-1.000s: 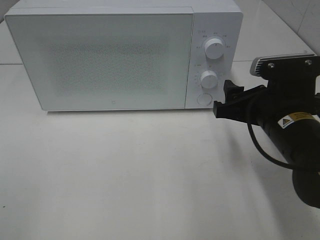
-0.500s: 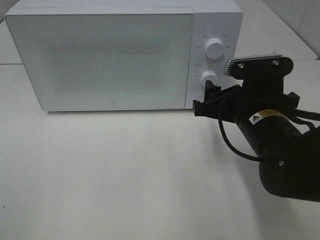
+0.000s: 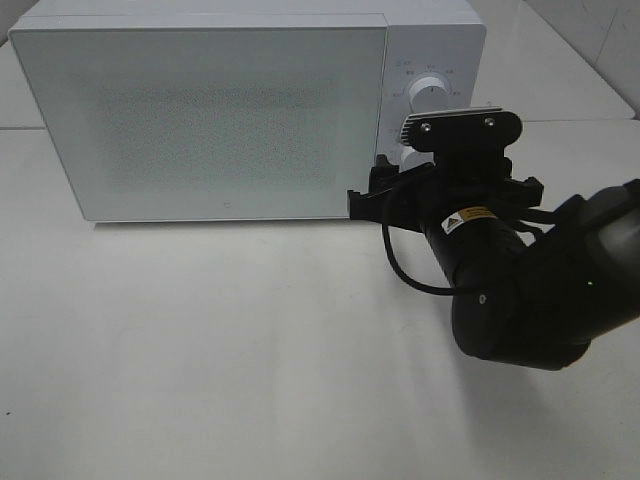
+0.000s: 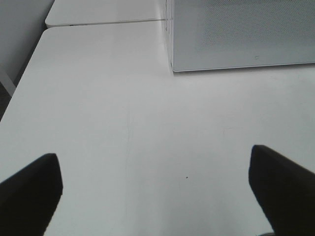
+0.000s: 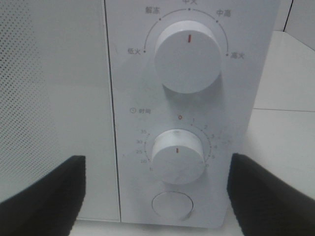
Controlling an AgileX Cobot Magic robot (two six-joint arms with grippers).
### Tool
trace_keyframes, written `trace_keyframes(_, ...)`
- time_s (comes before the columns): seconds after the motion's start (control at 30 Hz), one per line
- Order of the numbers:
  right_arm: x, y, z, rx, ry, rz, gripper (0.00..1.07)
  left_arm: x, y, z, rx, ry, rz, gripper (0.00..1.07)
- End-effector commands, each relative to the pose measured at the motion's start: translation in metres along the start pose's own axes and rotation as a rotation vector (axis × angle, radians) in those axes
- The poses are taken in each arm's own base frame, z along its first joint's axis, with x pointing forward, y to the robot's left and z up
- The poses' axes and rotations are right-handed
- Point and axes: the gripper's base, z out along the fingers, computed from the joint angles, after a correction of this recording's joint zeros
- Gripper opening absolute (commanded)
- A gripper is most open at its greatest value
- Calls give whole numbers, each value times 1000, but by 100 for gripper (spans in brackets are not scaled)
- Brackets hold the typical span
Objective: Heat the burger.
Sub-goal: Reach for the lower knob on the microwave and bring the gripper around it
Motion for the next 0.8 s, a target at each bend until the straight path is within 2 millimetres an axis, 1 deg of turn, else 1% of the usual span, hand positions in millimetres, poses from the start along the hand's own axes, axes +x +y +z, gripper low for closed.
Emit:
trace_keyframes(0.03, -3, 0, 12, 27, -44, 13, 76, 1, -1, -2, 1, -34, -7, 98)
trace_keyframes(0.07, -3, -2, 19, 40, -41, 19, 76, 1, -1, -2, 1, -34, -7, 98)
trace_keyframes(0.3, 0, 1, 30, 39, -22, 26, 76, 1, -1, -2, 1, -34, -7, 98)
trace_keyframes(0.33, 1, 0, 35, 48, -21, 29, 76, 1, -1, -2, 1, -34, -7, 98)
trace_keyframes(0.47, 3, 3, 40, 47, -18, 32, 76, 1, -1, -2, 1, -34, -7, 98)
trace_keyframes(0.5, 5, 1, 44, 57, -13, 32, 76, 1, -1, -2, 1, -34, -7, 98)
trace_keyframes(0.63, 7, 0, 49, 66, -9, 35, 75, 1, -1, -2, 1, -34, -7, 98)
trace_keyframes(0.77, 7, 0, 49, 70, -9, 38, 75, 1, -1, -2, 1, -34, -7, 98)
trace_keyframes(0.8, 6, -3, 51, 78, -10, 40, 74, 1, -1, -2, 1, -34, -7, 98)
